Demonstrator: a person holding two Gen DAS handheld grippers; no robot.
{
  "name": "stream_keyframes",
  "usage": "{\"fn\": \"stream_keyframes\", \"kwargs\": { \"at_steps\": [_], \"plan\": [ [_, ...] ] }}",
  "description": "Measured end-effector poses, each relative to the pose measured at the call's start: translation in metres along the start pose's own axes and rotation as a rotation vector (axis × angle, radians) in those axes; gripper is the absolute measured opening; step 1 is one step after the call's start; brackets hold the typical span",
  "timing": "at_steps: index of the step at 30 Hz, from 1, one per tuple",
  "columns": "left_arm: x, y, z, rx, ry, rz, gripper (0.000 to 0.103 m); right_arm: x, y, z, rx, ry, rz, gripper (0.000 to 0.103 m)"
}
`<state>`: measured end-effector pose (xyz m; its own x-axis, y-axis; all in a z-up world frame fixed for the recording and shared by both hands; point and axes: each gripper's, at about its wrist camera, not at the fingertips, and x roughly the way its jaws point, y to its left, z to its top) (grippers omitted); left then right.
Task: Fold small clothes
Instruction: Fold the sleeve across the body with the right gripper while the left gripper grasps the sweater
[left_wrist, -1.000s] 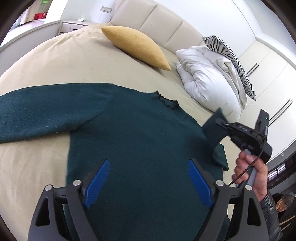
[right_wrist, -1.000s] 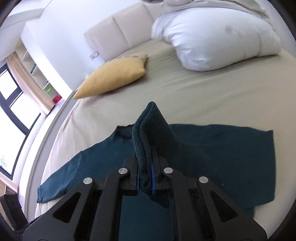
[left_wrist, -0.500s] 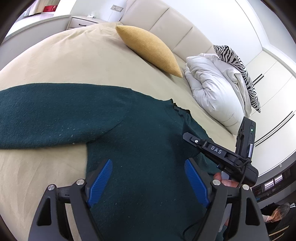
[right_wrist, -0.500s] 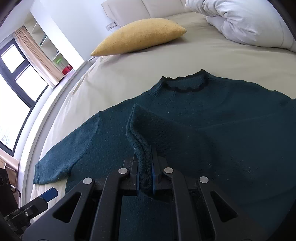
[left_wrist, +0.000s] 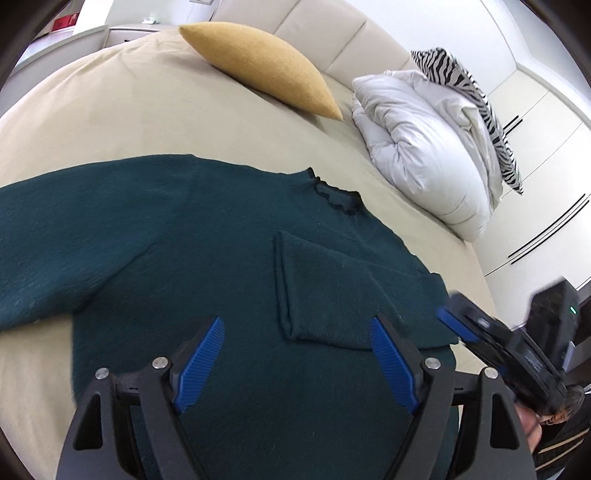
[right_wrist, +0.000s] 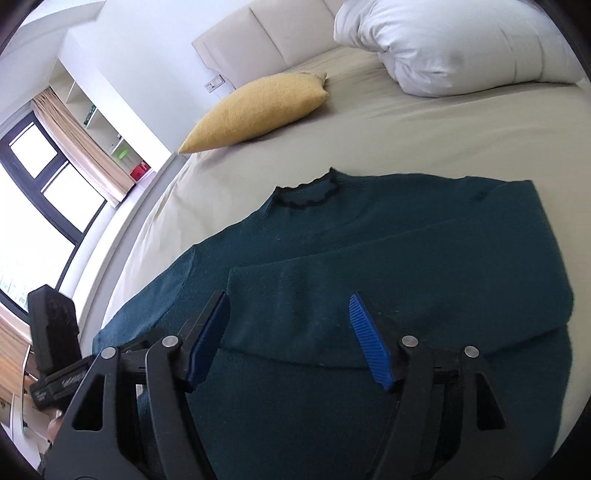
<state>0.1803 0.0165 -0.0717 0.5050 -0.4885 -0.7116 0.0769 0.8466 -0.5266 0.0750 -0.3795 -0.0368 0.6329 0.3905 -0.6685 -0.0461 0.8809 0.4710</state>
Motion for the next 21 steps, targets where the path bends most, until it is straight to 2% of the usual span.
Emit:
{"fn": "stream_keyframes", "kwargs": {
  "at_steps": [3,4,5,7,10,12,13,14,16,17,21],
  "plan": [
    [0.023,-0.006,0.011,0.007,0.024,0.026,0.076,-0.034,-0.029,-0.005,0.022,-0.037,-0.018,0.066],
    [0.032,-0.009,0.015,0.012,0.039,0.032,0.069,-0.047,-0.043,-0.008,0.038,-0.052,-0.019,0.066],
    [0.042,-0.013,0.019,0.023,0.058,0.042,0.058,-0.057,-0.053,-0.010,0.051,-0.065,-0.028,0.066],
    [0.062,-0.020,0.023,0.045,0.108,0.073,0.046,-0.077,-0.080,-0.014,0.084,-0.093,-0.062,0.066],
    [0.080,-0.027,0.026,0.070,0.137,0.130,0.045,-0.098,-0.111,-0.016,0.127,-0.133,-0.096,0.066],
    [0.082,-0.028,0.029,0.069,0.133,0.138,0.045,-0.104,-0.128,-0.015,0.147,-0.151,-0.116,0.065],
    [0.082,-0.029,0.030,0.069,0.130,0.142,0.041,-0.105,-0.136,-0.014,0.157,-0.152,-0.120,0.065],
    [0.082,-0.029,0.031,0.073,0.126,0.153,0.029,-0.106,-0.143,-0.013,0.167,-0.150,-0.125,0.065],
    [0.083,-0.029,0.032,0.083,0.124,0.170,0.015,-0.103,-0.156,-0.008,0.193,-0.148,-0.130,0.065],
    [0.082,-0.029,0.031,0.090,0.120,0.165,0.012,-0.101,-0.161,-0.006,0.199,-0.146,-0.135,0.064],
    [0.075,-0.032,0.030,0.110,0.089,0.161,0.009,-0.085,-0.176,0.010,0.196,-0.122,-0.173,0.064]
  ]
}}
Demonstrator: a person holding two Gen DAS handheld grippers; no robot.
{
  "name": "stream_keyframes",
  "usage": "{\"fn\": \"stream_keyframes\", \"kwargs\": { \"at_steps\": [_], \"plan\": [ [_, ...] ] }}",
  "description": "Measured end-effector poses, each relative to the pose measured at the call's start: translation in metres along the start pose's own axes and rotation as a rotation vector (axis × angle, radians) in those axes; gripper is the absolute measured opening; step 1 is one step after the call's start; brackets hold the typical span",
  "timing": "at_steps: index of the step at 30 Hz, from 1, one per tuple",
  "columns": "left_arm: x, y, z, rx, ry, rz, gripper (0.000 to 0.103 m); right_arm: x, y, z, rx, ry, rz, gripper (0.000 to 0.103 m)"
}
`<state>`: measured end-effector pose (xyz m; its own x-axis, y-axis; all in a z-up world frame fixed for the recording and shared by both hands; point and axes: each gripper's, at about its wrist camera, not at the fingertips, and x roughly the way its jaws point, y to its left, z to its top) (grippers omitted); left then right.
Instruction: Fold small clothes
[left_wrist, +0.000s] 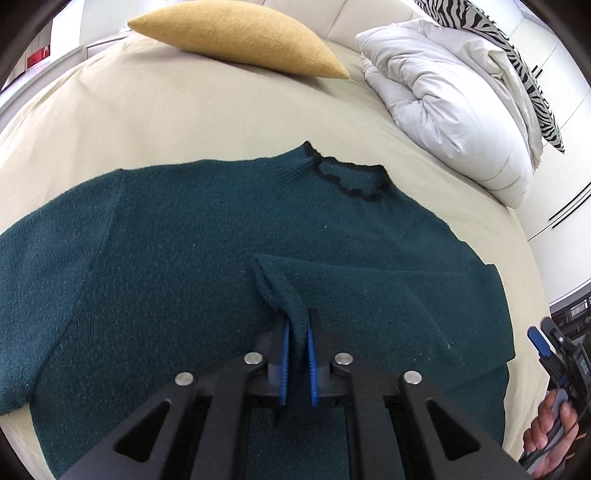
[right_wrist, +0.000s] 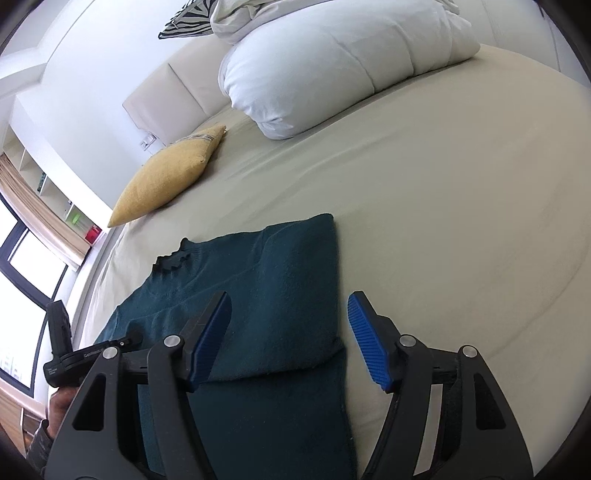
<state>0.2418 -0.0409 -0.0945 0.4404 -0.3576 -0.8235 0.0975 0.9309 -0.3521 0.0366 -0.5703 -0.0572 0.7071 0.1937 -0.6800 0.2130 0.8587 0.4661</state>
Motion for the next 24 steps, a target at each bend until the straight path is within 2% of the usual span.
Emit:
{"fn": "stream_keyframes", "kwargs": {
  "at_steps": [5,9,13,19,24],
  "plan": [
    [-0.020,0.004,-0.002,0.000,-0.088,-0.031,0.009,0.034,-0.017,0.022,0.049,0.037,-0.023,0.059],
    [-0.030,0.008,-0.005,0.006,-0.169,-0.057,0.009,0.078,-0.023,0.034,0.116,0.098,-0.013,0.041],
    [-0.032,0.020,-0.004,-0.033,-0.216,-0.074,0.009,0.102,-0.022,0.038,0.119,0.124,-0.028,0.040],
    [-0.040,0.031,-0.006,-0.064,-0.270,-0.119,0.009,0.112,-0.025,0.046,0.150,0.127,0.011,0.040],
    [-0.050,0.036,-0.009,-0.084,-0.326,-0.127,0.008,0.116,-0.028,0.050,0.197,0.125,0.065,0.040]
  ]
}}
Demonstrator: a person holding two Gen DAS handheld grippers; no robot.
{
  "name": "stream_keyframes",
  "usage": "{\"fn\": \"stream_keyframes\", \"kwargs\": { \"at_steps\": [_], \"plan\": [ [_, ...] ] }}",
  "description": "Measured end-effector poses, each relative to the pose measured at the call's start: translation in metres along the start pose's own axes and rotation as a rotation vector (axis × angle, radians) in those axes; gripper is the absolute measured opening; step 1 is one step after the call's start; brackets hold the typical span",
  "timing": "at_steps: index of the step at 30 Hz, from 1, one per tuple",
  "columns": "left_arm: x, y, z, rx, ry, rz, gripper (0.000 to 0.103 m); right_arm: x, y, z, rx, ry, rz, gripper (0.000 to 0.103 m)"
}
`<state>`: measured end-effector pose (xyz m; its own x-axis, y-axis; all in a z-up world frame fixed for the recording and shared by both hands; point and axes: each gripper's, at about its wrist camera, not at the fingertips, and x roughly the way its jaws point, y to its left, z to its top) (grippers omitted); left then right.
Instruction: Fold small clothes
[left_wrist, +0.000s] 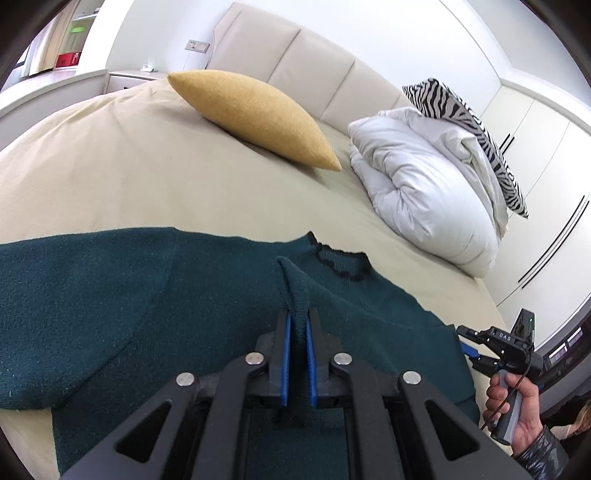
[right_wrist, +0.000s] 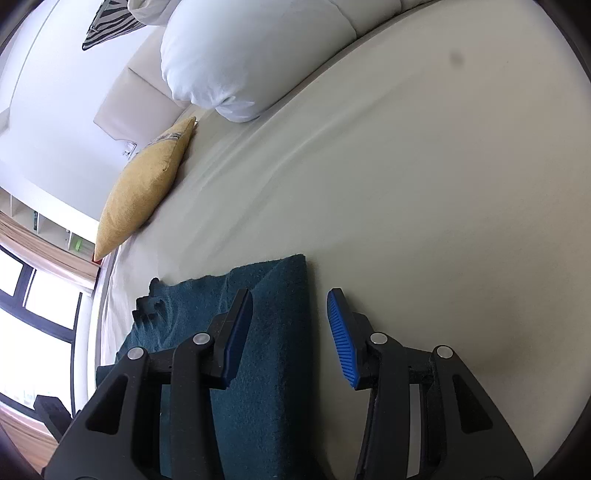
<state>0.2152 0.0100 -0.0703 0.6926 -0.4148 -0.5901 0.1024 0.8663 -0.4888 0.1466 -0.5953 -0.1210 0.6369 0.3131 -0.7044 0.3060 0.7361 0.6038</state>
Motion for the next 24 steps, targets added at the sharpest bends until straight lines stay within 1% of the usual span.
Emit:
{"fn": "stream_keyframes", "kwargs": {
  "at_steps": [3,6,9,11,13,20,22,23,24],
  "plan": [
    [-0.005,0.006,0.000,-0.020,-0.025,0.007,0.008,0.002,0.003,-0.002,-0.011,0.005,0.001,0.040],
    [-0.003,0.012,-0.002,-0.033,-0.014,0.016,0.008,0.004,0.004,-0.002,-0.017,0.010,0.003,0.040],
    [0.004,0.014,-0.008,-0.025,0.029,0.030,0.008,0.004,0.009,-0.002,-0.034,0.014,0.005,0.040],
    [0.010,0.018,-0.012,-0.026,0.062,0.045,0.008,0.005,0.013,-0.002,-0.064,0.019,-0.009,0.040],
    [0.015,0.022,-0.014,-0.039,0.086,0.044,0.008,0.006,0.020,-0.003,-0.099,0.027,-0.020,0.040],
    [0.021,0.017,-0.018,-0.011,0.135,0.038,0.008,0.016,0.027,-0.007,-0.134,0.068,-0.057,0.040],
    [0.022,0.017,-0.019,-0.005,0.145,0.041,0.008,0.018,0.030,-0.011,-0.169,0.079,-0.079,0.032],
    [0.022,0.016,-0.020,-0.005,0.148,0.041,0.008,0.019,0.032,-0.012,-0.189,0.087,-0.103,0.026],
    [0.022,0.016,-0.020,-0.006,0.149,0.042,0.008,0.020,0.032,-0.013,-0.202,0.086,-0.126,0.016]
  ]
}}
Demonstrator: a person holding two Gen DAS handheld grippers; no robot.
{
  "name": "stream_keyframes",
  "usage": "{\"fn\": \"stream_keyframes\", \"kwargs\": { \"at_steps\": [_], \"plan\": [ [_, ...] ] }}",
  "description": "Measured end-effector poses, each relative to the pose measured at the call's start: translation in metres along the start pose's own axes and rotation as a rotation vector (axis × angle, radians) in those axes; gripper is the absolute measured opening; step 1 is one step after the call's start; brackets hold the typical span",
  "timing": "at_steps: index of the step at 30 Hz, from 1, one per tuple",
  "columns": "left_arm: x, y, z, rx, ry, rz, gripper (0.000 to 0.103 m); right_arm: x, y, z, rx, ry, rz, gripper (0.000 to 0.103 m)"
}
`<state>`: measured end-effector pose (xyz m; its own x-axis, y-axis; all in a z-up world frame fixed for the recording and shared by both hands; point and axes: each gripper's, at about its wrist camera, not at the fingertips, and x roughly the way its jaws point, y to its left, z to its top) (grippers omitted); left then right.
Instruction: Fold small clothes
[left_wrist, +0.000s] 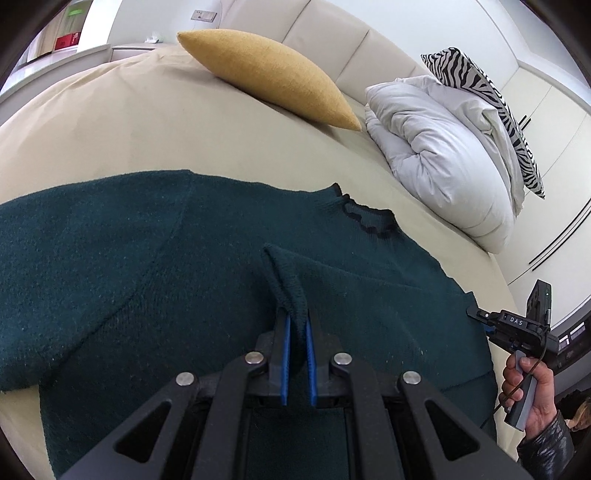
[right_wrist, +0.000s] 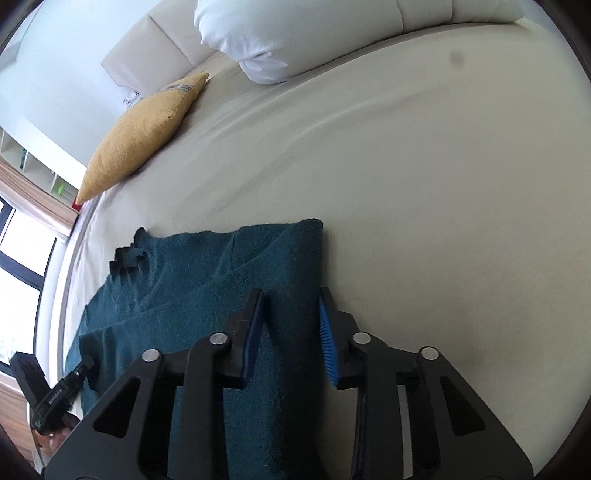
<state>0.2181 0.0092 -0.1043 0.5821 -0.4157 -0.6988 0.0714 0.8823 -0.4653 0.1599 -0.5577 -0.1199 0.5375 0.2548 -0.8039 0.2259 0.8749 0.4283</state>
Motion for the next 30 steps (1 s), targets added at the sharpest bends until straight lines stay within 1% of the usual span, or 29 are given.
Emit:
{"fn": "stream_keyframes", "kwargs": {
  "at_steps": [2,7,9,10,11,12,13,14,16,18,19,21,23,25,30],
  "plan": [
    [-0.001,-0.001,-0.001,-0.001,0.004,0.002,0.008,-0.001,-0.003,0.002,0.003,-0.001,-0.007,0.008],
    [-0.005,-0.013,-0.005,0.002,0.008,-0.026,0.008,-0.008,-0.001,0.011,-0.027,-0.018,-0.021,0.006],
    [-0.004,-0.020,-0.008,0.015,0.010,-0.039,0.008,-0.009,-0.011,0.016,0.001,-0.025,-0.012,0.006],
    [-0.003,-0.023,-0.010,0.030,0.010,-0.031,0.008,-0.008,-0.017,0.018,0.019,-0.024,-0.011,0.006],
    [-0.001,-0.024,-0.010,0.036,0.012,-0.023,0.008,-0.004,-0.023,0.018,0.036,-0.010,-0.006,0.006],
    [0.001,-0.022,-0.010,0.033,0.017,-0.016,0.008,0.002,-0.030,0.016,0.052,0.026,0.016,0.007],
    [0.003,-0.018,-0.009,0.023,0.018,-0.012,0.008,0.000,-0.033,0.013,0.057,0.024,0.032,0.007],
    [0.003,-0.013,-0.008,0.012,0.018,-0.007,0.008,-0.005,-0.035,0.010,0.061,0.012,0.042,0.010],
    [0.002,-0.004,-0.005,-0.008,0.017,-0.004,0.008,-0.020,-0.037,0.002,0.070,-0.005,0.046,0.012],
    [0.001,0.002,-0.002,-0.025,0.013,-0.004,0.008,-0.035,-0.031,-0.011,0.040,-0.008,0.040,0.015],
    [0.001,0.004,0.000,-0.029,0.015,-0.004,0.009,-0.040,-0.025,-0.019,0.010,0.005,0.021,0.015],
    [0.003,0.006,0.003,-0.033,0.019,-0.005,0.009,-0.047,-0.014,-0.035,-0.045,0.037,-0.016,0.020],
    [0.005,0.005,0.003,-0.024,0.024,0.001,0.009,-0.050,-0.006,-0.050,-0.088,0.064,-0.045,0.022],
    [0.008,0.005,0.004,-0.021,0.036,0.005,0.009,-0.049,-0.004,-0.060,-0.104,0.082,-0.089,0.026],
    [0.008,0.008,0.005,-0.025,0.049,0.000,0.009,-0.048,-0.004,-0.065,-0.108,0.085,-0.111,0.027]
  ]
}}
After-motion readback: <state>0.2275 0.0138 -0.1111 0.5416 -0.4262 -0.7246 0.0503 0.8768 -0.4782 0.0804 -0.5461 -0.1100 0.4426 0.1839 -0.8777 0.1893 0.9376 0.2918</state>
